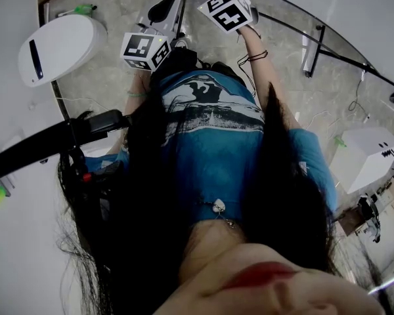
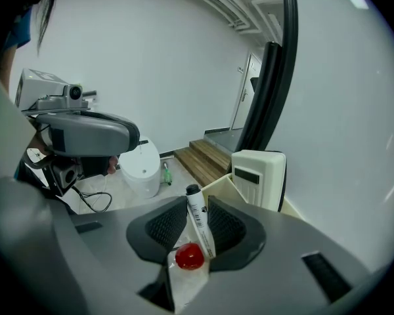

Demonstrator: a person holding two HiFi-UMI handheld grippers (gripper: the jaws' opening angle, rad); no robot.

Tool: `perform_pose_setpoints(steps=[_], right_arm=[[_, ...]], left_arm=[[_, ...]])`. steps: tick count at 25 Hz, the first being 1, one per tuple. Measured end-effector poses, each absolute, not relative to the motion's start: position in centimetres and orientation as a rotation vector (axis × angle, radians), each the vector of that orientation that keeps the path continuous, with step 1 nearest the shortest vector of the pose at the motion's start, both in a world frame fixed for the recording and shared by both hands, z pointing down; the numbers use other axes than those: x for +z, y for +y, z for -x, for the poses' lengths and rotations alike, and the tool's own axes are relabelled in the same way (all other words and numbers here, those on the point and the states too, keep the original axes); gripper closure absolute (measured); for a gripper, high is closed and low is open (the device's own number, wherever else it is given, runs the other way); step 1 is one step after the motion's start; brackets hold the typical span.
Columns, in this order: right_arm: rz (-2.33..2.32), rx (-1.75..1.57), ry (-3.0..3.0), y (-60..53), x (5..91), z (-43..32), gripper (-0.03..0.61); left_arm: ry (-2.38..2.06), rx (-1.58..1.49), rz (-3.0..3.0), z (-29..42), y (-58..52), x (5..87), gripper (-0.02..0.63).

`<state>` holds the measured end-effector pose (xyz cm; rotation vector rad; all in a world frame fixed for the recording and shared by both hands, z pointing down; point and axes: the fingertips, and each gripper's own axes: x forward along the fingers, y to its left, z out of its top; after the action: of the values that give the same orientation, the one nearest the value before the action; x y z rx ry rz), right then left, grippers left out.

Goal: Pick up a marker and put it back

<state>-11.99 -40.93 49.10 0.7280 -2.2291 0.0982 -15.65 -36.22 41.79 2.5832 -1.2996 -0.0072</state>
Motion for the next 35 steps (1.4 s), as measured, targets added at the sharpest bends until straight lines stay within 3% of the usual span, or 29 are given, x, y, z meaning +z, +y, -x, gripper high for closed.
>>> perform_pose_setpoints(steps=[12, 35], right_arm=[[-0.77, 0.044, -2.27, -40.5, 47.8, 11.8, 0.485], [-1.226, -0.016, -2.539, -40.6, 31.4, 4.3, 0.505]], left_arm=[[-1.293, 0.005, -2.586, 15.6, -36.2, 42.0, 0.611], [-1.237, 0.001, -2.616, 14.2, -36.1, 41.7, 0.612]])
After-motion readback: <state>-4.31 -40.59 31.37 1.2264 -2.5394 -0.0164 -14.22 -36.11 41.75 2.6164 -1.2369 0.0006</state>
